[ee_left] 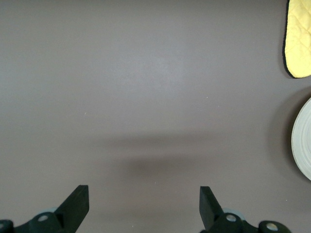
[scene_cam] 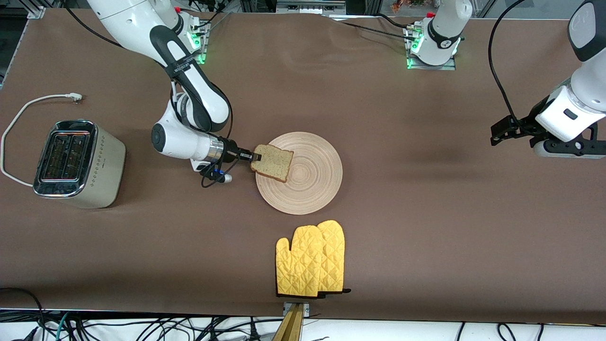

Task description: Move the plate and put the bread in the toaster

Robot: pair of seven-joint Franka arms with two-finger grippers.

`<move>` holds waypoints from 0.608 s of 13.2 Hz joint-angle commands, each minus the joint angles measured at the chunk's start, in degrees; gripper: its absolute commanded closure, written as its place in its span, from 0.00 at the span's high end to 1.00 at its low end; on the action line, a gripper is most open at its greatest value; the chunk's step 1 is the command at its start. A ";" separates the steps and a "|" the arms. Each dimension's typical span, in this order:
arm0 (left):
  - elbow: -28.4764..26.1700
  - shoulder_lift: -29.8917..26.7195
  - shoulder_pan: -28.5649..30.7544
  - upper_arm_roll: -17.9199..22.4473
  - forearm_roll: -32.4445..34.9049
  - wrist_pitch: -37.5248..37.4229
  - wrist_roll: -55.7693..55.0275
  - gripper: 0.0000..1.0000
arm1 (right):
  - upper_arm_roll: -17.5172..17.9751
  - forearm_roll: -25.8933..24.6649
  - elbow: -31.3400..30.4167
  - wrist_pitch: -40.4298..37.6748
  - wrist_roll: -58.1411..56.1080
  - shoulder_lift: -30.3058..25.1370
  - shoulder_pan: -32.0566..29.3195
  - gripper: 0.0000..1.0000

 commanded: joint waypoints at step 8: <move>-0.76 0.15 -0.69 -0.13 -0.84 0.46 -0.28 1.00 | -9.89 -3.64 9.56 -19.32 -1.15 -5.17 -0.33 0.00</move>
